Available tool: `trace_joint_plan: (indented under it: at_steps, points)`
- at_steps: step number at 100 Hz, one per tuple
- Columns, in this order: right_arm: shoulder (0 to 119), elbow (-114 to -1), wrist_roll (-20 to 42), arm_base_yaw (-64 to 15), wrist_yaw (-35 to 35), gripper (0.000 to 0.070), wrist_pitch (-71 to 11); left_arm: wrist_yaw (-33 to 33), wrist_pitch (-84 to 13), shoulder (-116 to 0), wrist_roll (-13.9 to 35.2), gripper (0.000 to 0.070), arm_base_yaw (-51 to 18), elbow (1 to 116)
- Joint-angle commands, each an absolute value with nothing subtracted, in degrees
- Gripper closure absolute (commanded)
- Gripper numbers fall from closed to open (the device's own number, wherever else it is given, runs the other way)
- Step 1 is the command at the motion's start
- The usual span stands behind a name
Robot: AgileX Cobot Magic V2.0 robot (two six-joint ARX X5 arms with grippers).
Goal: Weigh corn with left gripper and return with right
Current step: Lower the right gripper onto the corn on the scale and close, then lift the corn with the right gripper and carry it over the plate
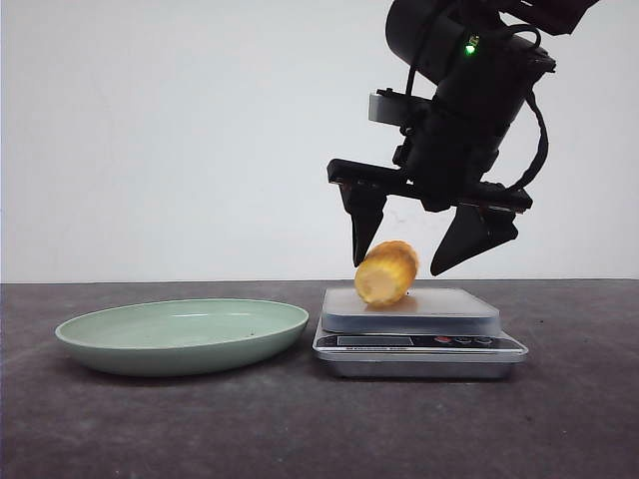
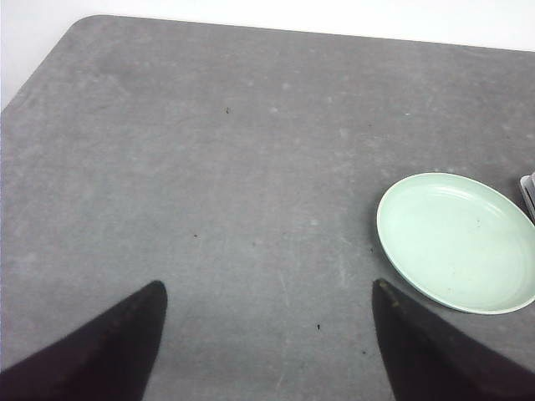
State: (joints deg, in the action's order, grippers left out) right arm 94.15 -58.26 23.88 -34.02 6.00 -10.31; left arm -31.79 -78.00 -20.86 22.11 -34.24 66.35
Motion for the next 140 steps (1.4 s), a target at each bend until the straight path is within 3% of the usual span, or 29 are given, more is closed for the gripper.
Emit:
trace_joint_plan:
  at_steps: [1, 17, 37, 51, 76, 111, 140]
  points:
    - [95.2, -59.4, 24.8, -34.4, 6.1, 0.0340, -10.2, -32.0, -77.5, -20.8, 21.9, 0.0230, -34.5, 67.0]
    - [95.2, -59.4, 24.8, -34.4, 6.1, 0.0699, -10.0, -32.0, -77.1, -20.8, 21.9, 0.0230, -34.5, 67.0]
    - [94.7, -60.0, 24.5, -34.9, 6.0, 0.0700, -9.2, -31.9, -77.0, -20.8, 21.9, 0.0230, -34.5, 67.0]
    - [92.2, -62.6, 21.1, -35.9, 5.4, 0.0700, -11.5, -31.9, -76.9, -20.8, 21.9, 0.0230, -34.5, 67.0]
    - [92.4, -77.2, 17.3, -39.0, 1.1, 0.0700, -19.7, -31.9, -76.9, -20.8, 22.0, 0.0230, -34.5, 67.0]
    - [98.4, -85.9, 18.8, -48.4, 3.5, 0.0700, -17.1, -31.9, -76.7, -20.8, 22.6, 0.0230, -34.5, 67.0]
    - [107.8, -86.0, 22.2, -49.9, 3.6, 0.0700, -17.9, -32.0, -76.7, -20.8, 23.2, 0.0230, -34.5, 67.0]
